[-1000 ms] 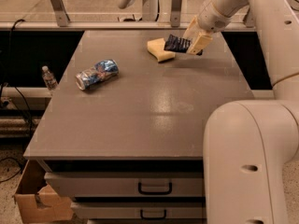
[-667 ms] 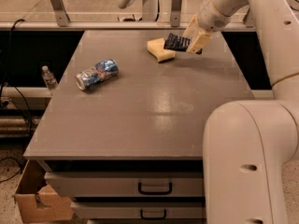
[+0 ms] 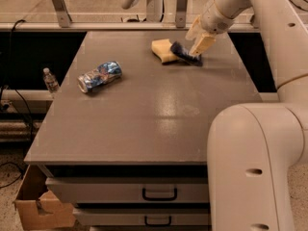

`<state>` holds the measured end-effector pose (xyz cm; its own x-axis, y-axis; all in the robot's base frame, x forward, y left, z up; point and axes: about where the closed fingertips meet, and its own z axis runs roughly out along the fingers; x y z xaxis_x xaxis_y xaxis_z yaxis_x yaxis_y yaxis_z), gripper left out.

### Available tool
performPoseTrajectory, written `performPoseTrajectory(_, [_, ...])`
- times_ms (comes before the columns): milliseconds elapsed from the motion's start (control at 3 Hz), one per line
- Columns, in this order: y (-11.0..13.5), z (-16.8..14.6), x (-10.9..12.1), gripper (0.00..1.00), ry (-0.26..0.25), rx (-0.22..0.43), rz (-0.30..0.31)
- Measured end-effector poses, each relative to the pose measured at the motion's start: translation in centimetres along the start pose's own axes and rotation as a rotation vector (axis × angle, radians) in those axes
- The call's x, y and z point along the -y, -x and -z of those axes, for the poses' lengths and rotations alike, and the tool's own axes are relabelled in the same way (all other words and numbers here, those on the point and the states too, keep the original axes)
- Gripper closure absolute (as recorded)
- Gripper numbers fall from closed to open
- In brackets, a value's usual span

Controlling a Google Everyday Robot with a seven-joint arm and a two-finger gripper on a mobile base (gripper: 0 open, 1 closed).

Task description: Move rxbar blueberry near sponge

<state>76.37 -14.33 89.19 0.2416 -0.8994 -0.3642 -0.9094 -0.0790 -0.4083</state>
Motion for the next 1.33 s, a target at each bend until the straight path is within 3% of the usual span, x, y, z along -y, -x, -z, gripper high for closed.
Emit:
performPoseTrajectory(333, [0.1,-0.4,0.2,0.00,-0.002,0.002,0.000])
performPoseTrajectory(667, [0.1,-0.4,0.2,0.00,-0.002,0.002,0.000])
performPoseTrajectory(1333, [-0.2,2.3,0.8,0.00,-0.093,-0.001,-0.015])
